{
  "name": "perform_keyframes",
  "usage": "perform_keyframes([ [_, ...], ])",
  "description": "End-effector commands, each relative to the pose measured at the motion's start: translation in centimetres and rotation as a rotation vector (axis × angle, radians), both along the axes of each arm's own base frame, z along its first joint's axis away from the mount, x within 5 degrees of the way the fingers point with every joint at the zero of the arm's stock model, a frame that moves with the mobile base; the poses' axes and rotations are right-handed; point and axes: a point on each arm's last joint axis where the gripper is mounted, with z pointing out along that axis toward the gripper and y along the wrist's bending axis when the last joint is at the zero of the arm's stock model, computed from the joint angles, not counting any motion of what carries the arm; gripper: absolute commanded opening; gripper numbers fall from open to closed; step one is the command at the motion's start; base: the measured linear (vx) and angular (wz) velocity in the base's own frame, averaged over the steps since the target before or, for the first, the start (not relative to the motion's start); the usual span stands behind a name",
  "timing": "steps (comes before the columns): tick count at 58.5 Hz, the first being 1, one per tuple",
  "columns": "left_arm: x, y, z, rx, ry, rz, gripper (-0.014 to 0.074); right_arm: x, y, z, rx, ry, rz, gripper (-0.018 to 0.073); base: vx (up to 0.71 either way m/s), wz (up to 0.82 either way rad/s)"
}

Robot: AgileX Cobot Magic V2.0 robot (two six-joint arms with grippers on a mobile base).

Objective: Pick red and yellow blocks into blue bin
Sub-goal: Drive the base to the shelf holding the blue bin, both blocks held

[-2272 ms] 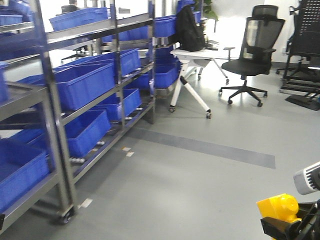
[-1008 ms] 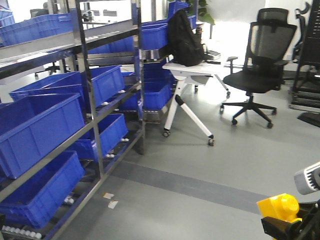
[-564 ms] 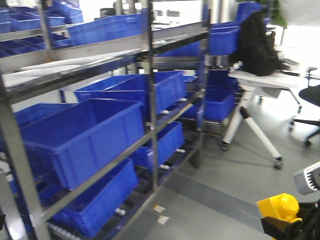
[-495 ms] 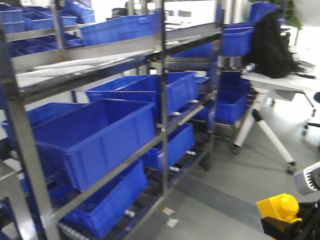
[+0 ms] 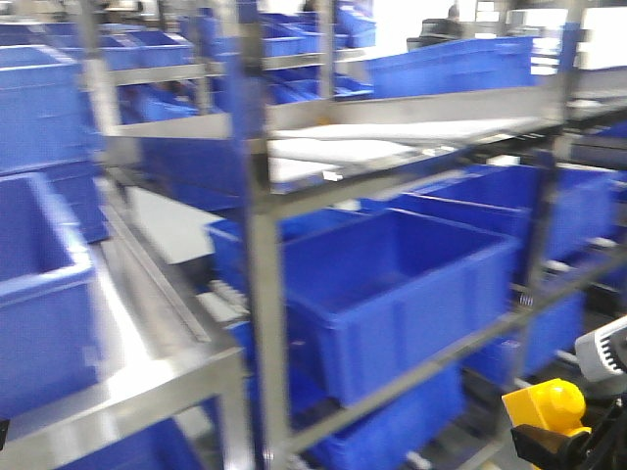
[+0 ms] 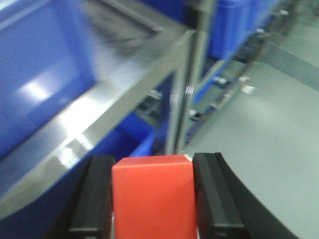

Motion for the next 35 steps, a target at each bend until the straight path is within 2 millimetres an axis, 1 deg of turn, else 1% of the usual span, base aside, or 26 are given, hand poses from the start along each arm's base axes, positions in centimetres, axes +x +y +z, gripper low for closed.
perform_keyframes([
  [1,0.11,-0.14,1.37,-0.031,-0.093,-0.004,0.024,0.18,0.05,1.71,0.027,-0.111,0.004,0.0255,0.14,0.68],
  [22,0.1,-0.14,1.36,-0.031,-0.092,-0.004,0.024,0.18,0.05,1.71,0.027,-0.111,0.004,0.0255,0.12,0.66],
  [35,0.1,-0.14,1.36,-0.031,-0.092,-0.004,0.024,0.18,0.05,1.71,0.027,-0.111,0.004,0.0255,0.09,0.54],
])
